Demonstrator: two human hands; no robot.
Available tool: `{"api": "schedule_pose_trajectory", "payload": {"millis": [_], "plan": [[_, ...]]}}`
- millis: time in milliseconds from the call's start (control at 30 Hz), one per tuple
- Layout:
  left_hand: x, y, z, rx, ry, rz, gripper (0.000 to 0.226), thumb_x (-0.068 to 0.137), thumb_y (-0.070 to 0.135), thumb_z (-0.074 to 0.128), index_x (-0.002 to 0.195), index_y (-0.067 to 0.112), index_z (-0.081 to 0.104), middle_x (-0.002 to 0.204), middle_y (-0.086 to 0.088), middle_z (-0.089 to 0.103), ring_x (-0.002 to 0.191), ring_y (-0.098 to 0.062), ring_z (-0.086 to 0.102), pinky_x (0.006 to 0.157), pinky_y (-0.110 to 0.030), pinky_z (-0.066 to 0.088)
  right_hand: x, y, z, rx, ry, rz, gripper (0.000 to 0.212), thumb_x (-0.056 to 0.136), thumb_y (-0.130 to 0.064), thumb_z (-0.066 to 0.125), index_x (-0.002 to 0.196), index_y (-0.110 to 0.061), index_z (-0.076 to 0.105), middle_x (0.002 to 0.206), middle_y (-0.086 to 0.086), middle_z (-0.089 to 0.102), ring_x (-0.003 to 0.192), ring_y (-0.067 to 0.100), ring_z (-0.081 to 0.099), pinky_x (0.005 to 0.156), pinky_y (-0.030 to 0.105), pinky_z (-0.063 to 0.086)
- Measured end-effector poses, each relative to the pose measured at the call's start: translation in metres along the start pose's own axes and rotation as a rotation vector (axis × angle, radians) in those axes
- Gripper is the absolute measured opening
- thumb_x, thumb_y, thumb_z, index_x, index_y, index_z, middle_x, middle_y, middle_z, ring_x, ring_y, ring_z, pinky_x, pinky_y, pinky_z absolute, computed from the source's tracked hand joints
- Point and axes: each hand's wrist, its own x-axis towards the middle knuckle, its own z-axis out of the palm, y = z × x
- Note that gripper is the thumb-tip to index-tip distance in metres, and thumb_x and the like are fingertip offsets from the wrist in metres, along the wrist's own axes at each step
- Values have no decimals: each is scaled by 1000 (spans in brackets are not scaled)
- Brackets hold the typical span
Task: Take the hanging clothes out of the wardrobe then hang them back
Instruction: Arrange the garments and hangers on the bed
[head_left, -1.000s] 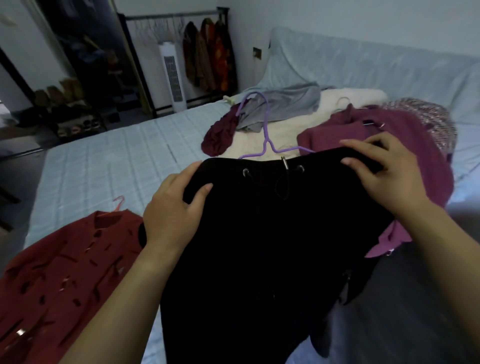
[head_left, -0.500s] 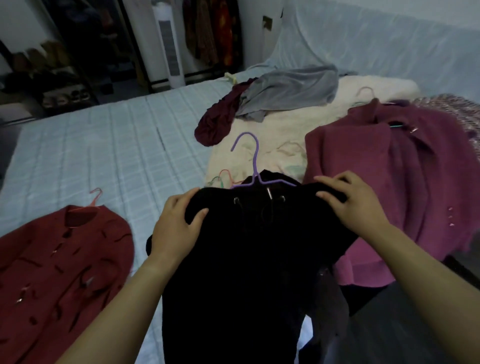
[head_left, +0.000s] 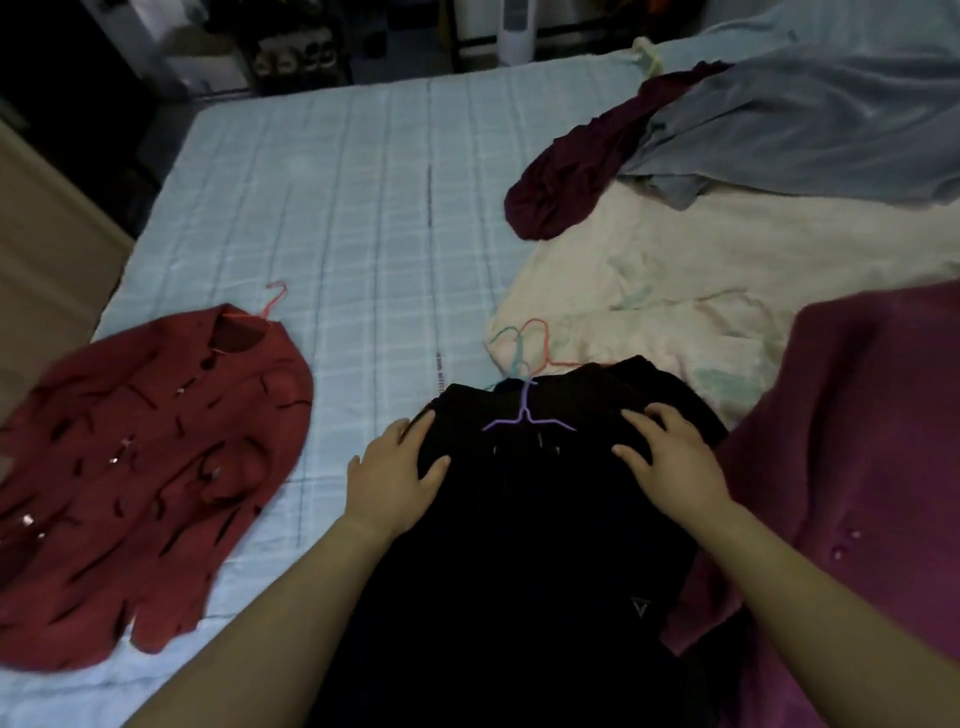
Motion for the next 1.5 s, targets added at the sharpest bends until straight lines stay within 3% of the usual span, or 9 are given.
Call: {"api": "schedule_pose_trajectory", "payload": {"millis": [100,200,467,767,833,1033,1200,1433,1500], "plan": [[-14,-13,16,-20,-53,-48,72,79,67,24,144,35,31,139,-2,47,123,-23,47,99,-52,40,2,-20,24,3,-131,-104,51,90,-40,55,135,-16,49,139,12,44,125,29,44,99,36,39],[-35,-35,17,-7,-67,-94,67,84,65,28,142,33,34,135,2,50,121,-19,49,100,-51,39,-6,-53,44,-3,-216,-216,52,92,-44,50,136,-18,47,140,9,44,126,26,43,102,32,36],[-71,-125,-19,-71,69,-233,82,74,68,19,138,24,45,133,-1,53,119,-20,52,96,-38,43,-16,-184,96,77,-336,-437,53,96,-47,39,141,-19,39,146,5,37,133,21,35,108,32,32],[-44,-333,-62,-57,116,-191,67,79,60,33,130,22,53,123,-3,59,112,-25,57,91,-37,48,16,-376,213,121,-398,-467,57,90,-49,40,133,-14,49,136,10,46,121,30,47,97,38,42],[-19,-390,-67,-10,112,-156,66,80,58,33,129,21,55,122,-4,60,110,-26,59,91,-37,49,30,-410,245,150,-378,-420,65,86,-56,35,131,-11,52,130,12,51,116,32,50,95,41,44],[69,-524,-53,96,75,-144,65,80,59,29,132,26,51,134,-1,52,125,-22,47,100,-46,42,97,-481,344,122,-326,-308,45,93,-37,50,131,-13,51,132,8,48,119,29,47,97,41,42],[139,-569,-2,134,30,-134,55,93,53,32,143,30,36,151,-1,31,142,-23,20,113,-53,16,166,-501,395,142,-146,-229,42,92,-33,54,127,-10,54,131,13,50,121,32,44,98,41,41],[157,-587,47,78,242,-123,50,86,45,36,132,31,50,139,-5,49,131,-28,39,104,-54,29,259,-502,419,87,168,-126,48,88,-35,55,127,-6,53,135,18,47,125,37,42,100,47,37],[159,-590,50,66,262,-128,50,85,45,38,131,32,51,137,-5,50,130,-27,40,103,-54,30,279,-502,421,100,161,-37,53,90,-35,56,135,-9,45,142,17,39,129,36,37,101,47,34]]}}
